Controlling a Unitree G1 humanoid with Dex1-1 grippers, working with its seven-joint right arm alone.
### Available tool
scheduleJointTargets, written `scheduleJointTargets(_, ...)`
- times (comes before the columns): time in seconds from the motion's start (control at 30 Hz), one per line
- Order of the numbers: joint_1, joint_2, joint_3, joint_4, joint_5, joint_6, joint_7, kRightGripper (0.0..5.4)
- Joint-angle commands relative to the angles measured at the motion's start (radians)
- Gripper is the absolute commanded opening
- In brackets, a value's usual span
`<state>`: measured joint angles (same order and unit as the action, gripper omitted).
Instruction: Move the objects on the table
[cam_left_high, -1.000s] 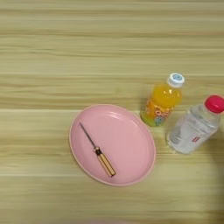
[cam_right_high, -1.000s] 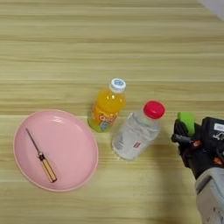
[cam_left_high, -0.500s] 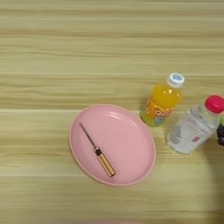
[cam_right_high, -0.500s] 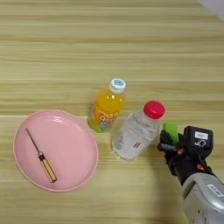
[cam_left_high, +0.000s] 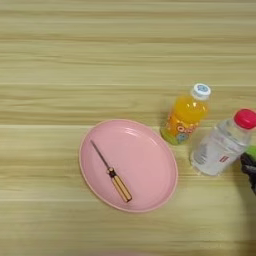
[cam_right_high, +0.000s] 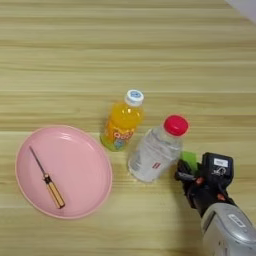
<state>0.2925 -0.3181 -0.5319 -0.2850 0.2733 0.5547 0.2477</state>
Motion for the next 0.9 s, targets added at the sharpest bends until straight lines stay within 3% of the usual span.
scheduleJointTargets(0.03,-0.024,-0.042,0.001,-0.027,-0.014,-0.047,0.001,1.41)
scheduleJointTargets(0.47,-0.022,-0.041,0.003,-0.023,-0.024,-0.033,-0.006,1.41)
scheduleJointTargets(0.57,-0.024,-0.04,0.003,-0.026,-0.022,-0.032,-0.006,1.97)
scheduleJointTargets(0.9,-0.025,-0.039,-0.003,-0.038,-0.016,-0.028,-0.008,2.91)
